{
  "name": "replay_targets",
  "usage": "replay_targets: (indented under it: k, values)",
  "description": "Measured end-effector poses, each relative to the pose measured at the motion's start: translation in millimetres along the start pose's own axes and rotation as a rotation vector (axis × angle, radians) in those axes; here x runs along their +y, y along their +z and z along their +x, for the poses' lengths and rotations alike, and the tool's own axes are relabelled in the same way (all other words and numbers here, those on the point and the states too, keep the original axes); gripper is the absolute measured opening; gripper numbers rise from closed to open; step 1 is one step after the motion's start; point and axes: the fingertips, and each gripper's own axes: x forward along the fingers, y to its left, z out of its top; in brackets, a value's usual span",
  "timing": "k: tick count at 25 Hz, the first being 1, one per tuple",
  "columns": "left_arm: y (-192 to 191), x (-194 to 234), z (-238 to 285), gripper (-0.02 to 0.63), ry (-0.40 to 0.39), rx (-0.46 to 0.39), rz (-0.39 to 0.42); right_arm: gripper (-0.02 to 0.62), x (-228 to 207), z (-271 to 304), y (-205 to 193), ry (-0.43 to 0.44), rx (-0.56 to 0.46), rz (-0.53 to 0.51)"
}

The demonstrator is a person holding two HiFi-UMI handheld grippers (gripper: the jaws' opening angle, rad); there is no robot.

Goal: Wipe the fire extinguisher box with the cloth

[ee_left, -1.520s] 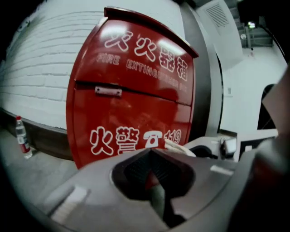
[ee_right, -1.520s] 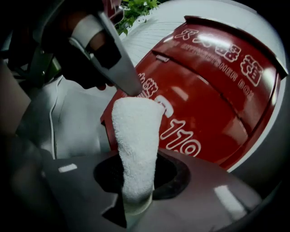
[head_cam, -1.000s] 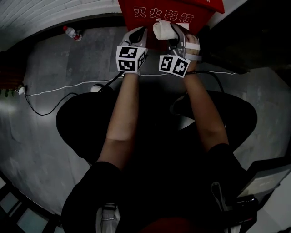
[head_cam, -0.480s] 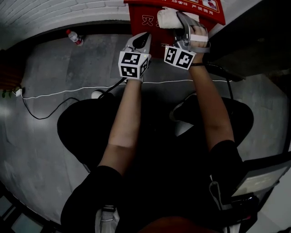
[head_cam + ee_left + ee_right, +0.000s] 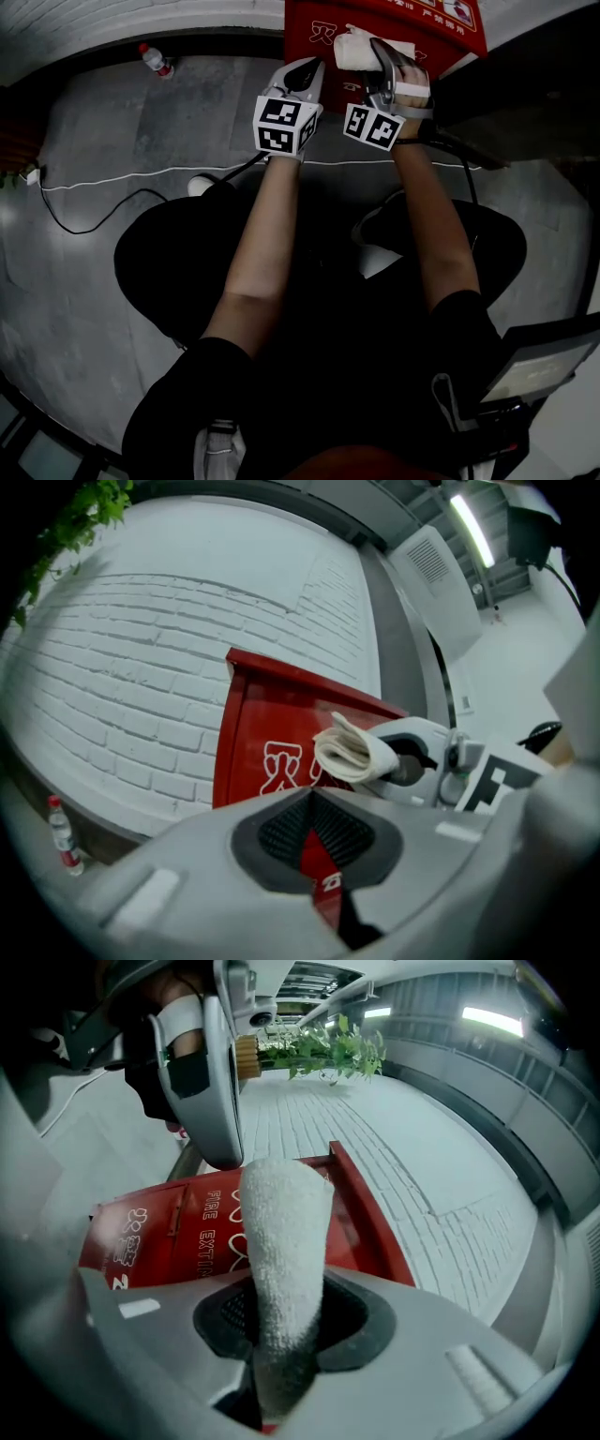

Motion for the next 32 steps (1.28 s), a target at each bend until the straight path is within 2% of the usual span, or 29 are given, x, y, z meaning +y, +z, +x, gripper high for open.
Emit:
replay_targets:
  k: [13, 20, 32]
  values:
    - [-42, 10, 3, 0.000, 0.016, 0.063, -0.032, 0.103, 85, -10, -25, 0.155, 0.051, 0.004]
    - [-63, 21, 9, 0.000, 0.041, 0.061, -0.014, 0.092, 122, -14, -36, 0.236, 0.094, 0.034]
    - [-113, 24, 18, 0.000, 0.036, 0.147, -0.028, 0.087, 195, -18, -51, 0.367, 0.129, 0.074]
